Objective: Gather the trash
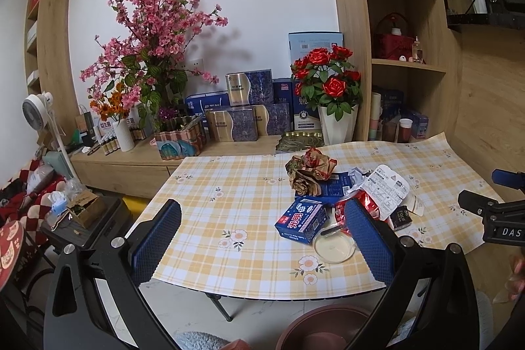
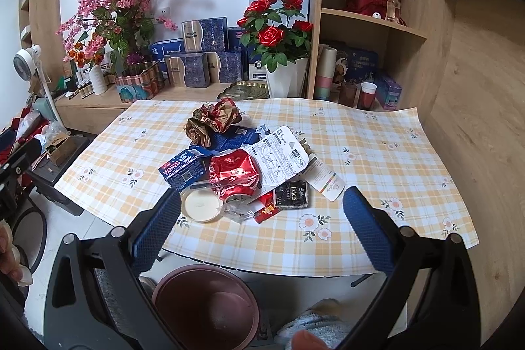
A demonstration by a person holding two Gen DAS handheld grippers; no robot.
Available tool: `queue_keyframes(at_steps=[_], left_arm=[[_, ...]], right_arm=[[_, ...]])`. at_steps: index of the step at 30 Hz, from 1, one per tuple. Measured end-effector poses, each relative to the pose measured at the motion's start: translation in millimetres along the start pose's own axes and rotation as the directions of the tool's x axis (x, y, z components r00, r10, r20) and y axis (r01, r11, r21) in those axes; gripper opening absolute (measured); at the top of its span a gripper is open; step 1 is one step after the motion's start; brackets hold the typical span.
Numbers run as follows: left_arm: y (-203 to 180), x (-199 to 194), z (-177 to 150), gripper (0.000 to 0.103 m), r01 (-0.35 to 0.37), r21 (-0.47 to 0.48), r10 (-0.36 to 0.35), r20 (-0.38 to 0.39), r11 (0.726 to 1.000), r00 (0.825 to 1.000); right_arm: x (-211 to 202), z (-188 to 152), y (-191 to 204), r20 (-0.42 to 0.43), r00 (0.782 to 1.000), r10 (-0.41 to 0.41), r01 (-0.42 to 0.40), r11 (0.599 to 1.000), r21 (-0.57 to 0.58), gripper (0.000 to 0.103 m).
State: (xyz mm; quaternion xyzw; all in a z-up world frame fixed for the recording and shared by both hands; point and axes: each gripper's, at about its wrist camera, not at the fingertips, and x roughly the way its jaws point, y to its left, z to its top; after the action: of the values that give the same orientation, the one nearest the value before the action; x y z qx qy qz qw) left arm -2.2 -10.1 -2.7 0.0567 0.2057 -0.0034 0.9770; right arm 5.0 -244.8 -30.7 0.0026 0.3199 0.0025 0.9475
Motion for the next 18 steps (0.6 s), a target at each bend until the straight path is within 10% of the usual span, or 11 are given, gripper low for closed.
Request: queue_keyframes(at_steps=[18], left_arm=[[3, 11, -9, 0.098, 0.095, -0.006, -0.095, -0.009, 0.995, 0.995]], right_arm=[[11, -7, -10, -0.036, 0.999, -0.014, 0.016, 0.998, 0.057, 0.097]])
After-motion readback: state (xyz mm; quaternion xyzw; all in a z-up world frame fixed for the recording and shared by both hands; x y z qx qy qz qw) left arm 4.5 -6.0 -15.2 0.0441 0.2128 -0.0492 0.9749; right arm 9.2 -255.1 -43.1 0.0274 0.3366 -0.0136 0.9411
